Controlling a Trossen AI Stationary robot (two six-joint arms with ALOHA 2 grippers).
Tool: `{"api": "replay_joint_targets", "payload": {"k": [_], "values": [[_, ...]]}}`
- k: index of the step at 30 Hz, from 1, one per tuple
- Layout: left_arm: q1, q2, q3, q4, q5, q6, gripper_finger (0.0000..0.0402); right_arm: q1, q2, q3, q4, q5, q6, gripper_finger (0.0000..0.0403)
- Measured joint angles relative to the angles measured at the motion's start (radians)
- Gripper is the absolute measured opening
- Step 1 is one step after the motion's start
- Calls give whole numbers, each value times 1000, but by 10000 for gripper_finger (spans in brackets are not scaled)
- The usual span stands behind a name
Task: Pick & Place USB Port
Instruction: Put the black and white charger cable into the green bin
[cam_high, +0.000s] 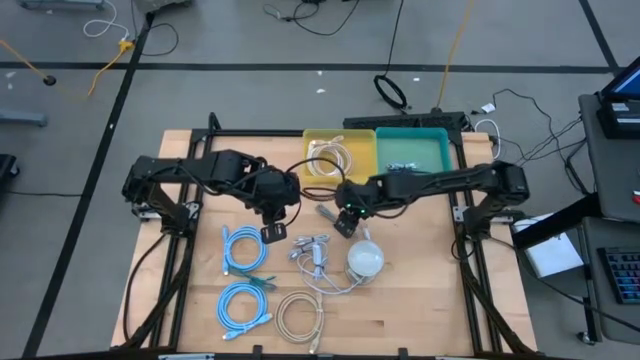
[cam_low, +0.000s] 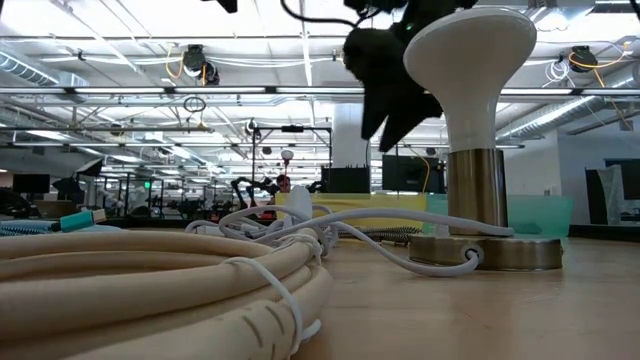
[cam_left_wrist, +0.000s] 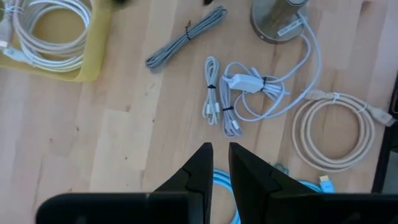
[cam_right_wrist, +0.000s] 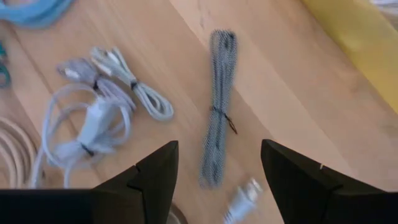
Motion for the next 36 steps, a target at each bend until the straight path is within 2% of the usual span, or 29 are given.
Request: {"api": "replay_joint_targets", "payload": {"k": [4, 8, 17, 21, 25, 27, 30, 36], "values": [[-21, 0, 0, 13, -1, -24, 51, -22, 37, 1, 78, -42, 5, 224], [-40, 0, 0, 28, -8, -36, 51, -32, 67, 1, 70, -42, -12, 224], [-67, -27, 0, 18, -112, -90, 51, -37, 150, 1, 118, -50, -9, 224], [-86, -111, 0, 79, -229, -109, 51, -37, 172, 1, 141, -65, 0, 224], [-152, -254, 0, 294, -379, -31, 51, -37, 181, 0, 144, -64, -2, 224], [-172, -317, 3, 406, -396, 8, 51, -37, 179, 0, 152, -61, -5, 224], [-188, -387, 2, 486, -414, 38, 51, -42, 179, 0, 155, -60, -13, 224], [-219, -454, 1, 496, -431, 48, 51, -57, 216, 1, 169, -56, -31, 224]]}}
